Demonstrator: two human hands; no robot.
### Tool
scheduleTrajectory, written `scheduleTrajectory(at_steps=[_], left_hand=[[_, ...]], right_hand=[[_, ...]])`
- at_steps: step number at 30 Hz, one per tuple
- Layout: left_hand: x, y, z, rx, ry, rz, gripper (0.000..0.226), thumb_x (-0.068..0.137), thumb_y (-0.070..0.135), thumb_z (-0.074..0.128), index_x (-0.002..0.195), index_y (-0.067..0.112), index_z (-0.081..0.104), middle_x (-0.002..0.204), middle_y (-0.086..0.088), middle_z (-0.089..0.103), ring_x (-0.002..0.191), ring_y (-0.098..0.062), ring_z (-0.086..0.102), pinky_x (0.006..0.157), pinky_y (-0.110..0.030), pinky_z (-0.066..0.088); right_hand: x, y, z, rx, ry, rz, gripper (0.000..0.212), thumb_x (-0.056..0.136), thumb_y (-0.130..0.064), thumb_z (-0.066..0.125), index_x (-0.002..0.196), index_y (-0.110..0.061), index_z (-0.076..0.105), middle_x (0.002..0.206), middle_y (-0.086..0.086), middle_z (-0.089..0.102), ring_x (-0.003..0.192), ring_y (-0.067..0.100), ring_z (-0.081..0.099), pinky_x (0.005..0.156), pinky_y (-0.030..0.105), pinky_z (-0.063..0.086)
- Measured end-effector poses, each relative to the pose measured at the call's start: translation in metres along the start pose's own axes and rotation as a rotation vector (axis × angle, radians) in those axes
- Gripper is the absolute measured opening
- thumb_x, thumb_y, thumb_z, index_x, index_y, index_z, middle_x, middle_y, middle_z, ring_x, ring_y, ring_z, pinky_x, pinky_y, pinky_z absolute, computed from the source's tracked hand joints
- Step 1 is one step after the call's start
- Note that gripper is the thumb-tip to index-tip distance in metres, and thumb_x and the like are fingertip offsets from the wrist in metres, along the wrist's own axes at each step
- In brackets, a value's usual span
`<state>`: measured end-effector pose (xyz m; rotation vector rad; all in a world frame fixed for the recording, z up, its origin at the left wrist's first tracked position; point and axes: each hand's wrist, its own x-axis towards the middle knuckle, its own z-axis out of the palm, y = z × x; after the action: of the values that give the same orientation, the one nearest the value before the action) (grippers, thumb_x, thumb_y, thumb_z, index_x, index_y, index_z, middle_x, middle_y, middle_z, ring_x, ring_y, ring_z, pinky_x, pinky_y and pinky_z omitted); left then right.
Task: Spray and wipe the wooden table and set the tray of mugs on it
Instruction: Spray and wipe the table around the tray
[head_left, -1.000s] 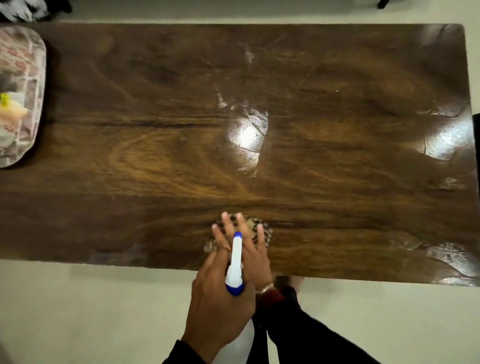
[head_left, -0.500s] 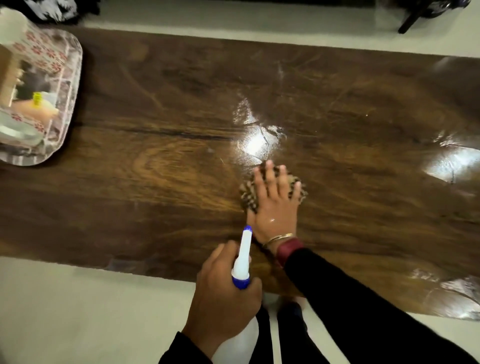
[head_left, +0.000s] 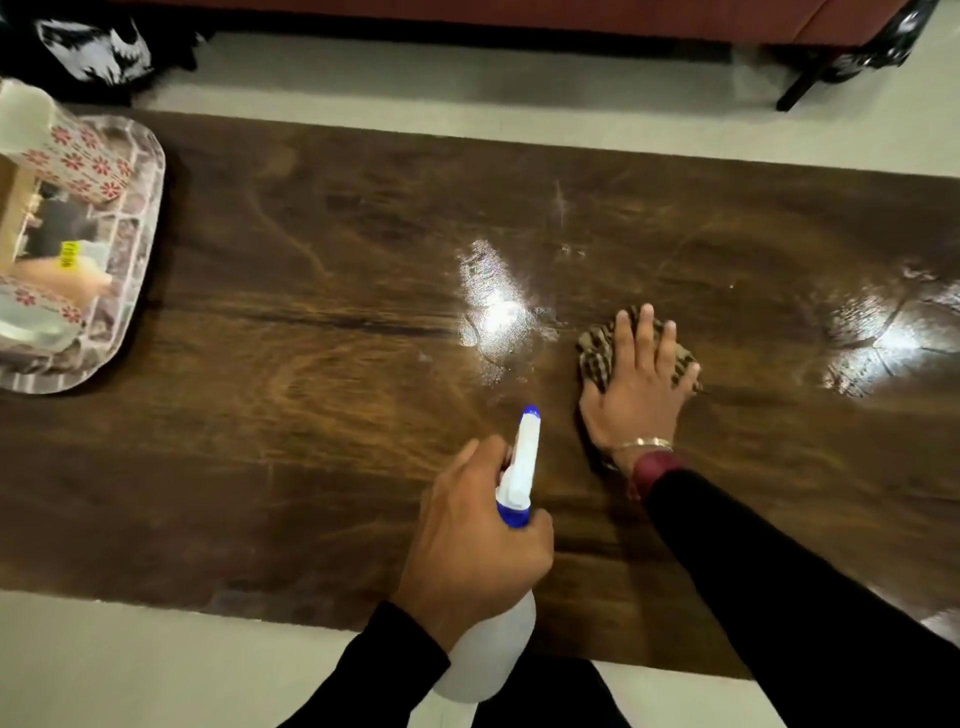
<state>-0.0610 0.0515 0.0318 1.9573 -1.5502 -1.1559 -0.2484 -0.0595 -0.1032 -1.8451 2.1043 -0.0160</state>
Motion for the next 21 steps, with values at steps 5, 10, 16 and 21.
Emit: scheduleTrajectory(at_steps=[5, 10, 16, 21], left_hand=[[0.031, 0.013, -0.004, -0.029, -0.015, 0.017, 0.024, 0.069, 0.018, 0.063, 0.089, 0.010, 0.053, 0.075, 0.004, 0.052, 0.067, -0.016, 0.054, 0.058, -0.021, 0.044], [0.068, 0.032, -0.009, -0.011, 0.028, 0.022, 0.024, 0.070, 0.026, 0.062, 0.092, 0.017, 0.059, 0.080, 0.008, 0.056, 0.073, -0.011, 0.058, 0.066, -0.026, 0.051], [0.105, 0.042, -0.004, 0.012, 0.043, -0.035, 0.023, 0.067, 0.028, 0.063, 0.083, 0.013, 0.054, 0.074, -0.003, 0.057, 0.067, -0.022, 0.058, 0.064, -0.048, 0.053], [0.123, 0.047, 0.002, 0.005, 0.064, -0.038, 0.027, 0.069, 0.023, 0.071, 0.089, 0.012, 0.056, 0.079, -0.003, 0.059, 0.072, -0.021, 0.060, 0.065, -0.047, 0.056]], right_hand=[[0.019, -0.088, 0.031, 0.036, 0.009, -0.246, 0.087, 0.085, -0.047, 0.047, 0.165, -0.023, 0.024, 0.174, 0.007, 0.013, 0.159, 0.036, 0.009, 0.123, 0.066, 0.016], [-0.065, -0.055, 0.051, 0.098, -0.028, -0.669, 0.056, 0.110, -0.051, 0.002, 0.164, -0.038, 0.014, 0.172, -0.022, 0.007, 0.153, 0.037, 0.033, 0.123, 0.064, 0.019], [0.029, 0.013, 0.000, -0.040, -0.009, -0.282, 0.102, 0.074, -0.043, 0.059, 0.165, -0.027, 0.019, 0.175, -0.004, 0.005, 0.161, 0.027, 0.004, 0.120, 0.072, 0.010], [0.151, -0.034, -0.028, -0.008, 0.062, -0.032, 0.090, 0.089, -0.045, 0.057, 0.166, -0.025, 0.014, 0.175, 0.000, 0.001, 0.161, 0.031, 0.001, 0.122, 0.072, 0.006]])
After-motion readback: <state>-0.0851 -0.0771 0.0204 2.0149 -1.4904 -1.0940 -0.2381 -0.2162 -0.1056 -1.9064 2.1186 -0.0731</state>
